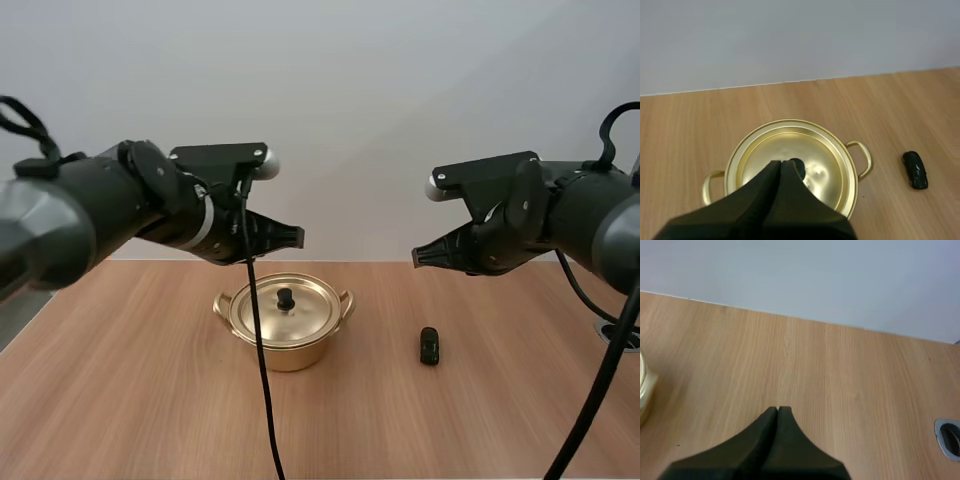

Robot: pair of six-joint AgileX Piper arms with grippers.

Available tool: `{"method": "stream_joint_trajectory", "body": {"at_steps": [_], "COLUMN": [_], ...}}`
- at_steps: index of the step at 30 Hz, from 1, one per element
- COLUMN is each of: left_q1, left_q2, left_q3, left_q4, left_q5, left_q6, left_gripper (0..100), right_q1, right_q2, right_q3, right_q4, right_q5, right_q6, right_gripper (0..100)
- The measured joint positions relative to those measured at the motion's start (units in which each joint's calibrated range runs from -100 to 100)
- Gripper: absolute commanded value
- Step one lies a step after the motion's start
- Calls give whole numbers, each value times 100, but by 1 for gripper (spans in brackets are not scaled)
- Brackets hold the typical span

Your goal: Open the pot, put the car inside, and close it

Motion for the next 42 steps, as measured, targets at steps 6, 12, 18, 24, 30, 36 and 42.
{"method": "stream_joint_trajectory", "body": {"at_steps": [6,12,18,24,30,36,42], "left_q1": [-484,-668,-668,-668,-668,-668,-668], "left_q2": [1131,1802,2000,2355,2662,2662,2798], "left_q3": [-340,-401,-639,-689,-689,-689,-689], "left_q4": [234,1049,1390,1448,1556,1698,1721], "left_q5": [-116,-655,-702,-613,-570,-483,-499], "left_q6": [872,1475,1112,819,703,558,526], "left_gripper": [48,85,84,84,84,84,67], "right_q1": [0,0,0,0,0,0,0], "right_q2": [278,411,417,417,417,417,417], "right_q3": [16,31,31,31,31,31,31], "right_q4": [0,-30,-30,-30,-30,-16,4], "right_q5": [-109,-105,-105,13,13,13,13], "right_q6": [-405,-548,-548,-548,-548,-559,-559], "right_gripper": [100,100,100,100,100,100,100]}}
